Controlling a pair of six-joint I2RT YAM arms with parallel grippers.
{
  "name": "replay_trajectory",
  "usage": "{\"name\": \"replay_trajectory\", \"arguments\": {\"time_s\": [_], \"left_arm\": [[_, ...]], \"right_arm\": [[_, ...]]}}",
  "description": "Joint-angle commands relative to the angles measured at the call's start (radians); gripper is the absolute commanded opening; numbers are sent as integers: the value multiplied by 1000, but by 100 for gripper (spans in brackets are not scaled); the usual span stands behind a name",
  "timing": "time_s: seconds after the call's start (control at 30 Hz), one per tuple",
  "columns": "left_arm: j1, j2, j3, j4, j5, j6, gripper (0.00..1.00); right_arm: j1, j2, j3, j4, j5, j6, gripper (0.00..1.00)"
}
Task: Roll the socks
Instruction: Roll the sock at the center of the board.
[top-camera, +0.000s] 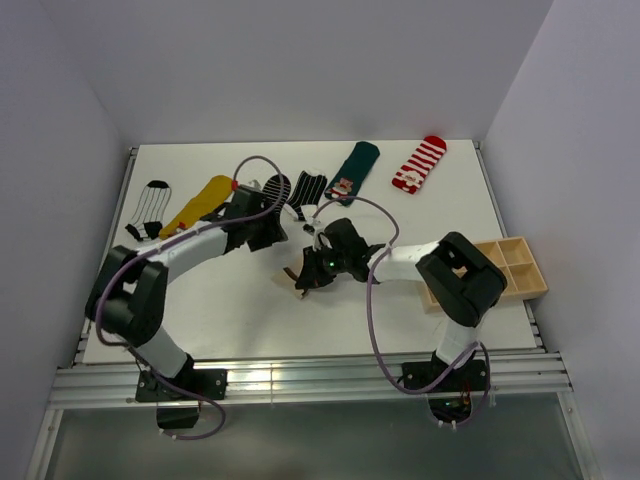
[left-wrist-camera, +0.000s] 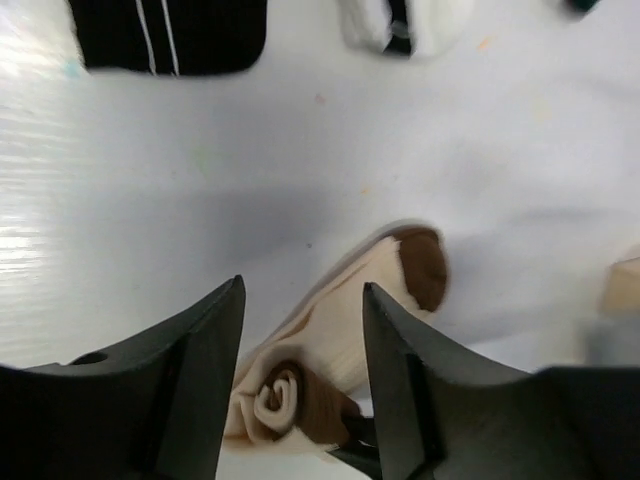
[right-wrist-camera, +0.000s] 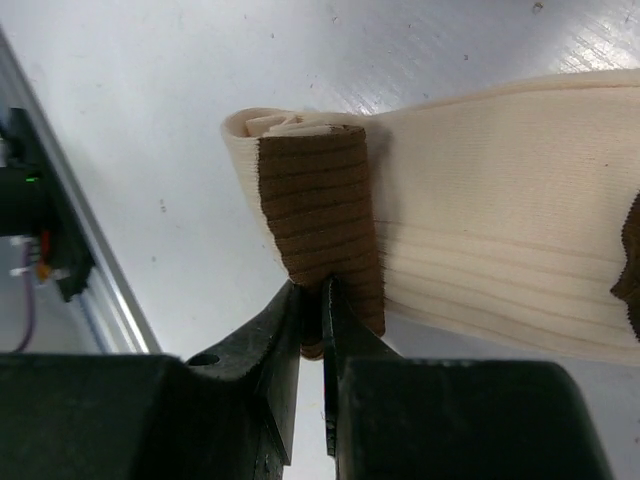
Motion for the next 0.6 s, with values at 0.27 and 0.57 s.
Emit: {"name": "replay_trajectory", "arguments": {"time_s": [0.27, 0.57], "left_arm": [[4, -387, -259, 131, -23, -143, 57], [-140, -474, -534, 369, -78, -246, 59]], "right_arm": [[-144, 176, -19, -24, -286, 138, 0], [-203, 270, 54, -94, -340, 167, 0]]}}
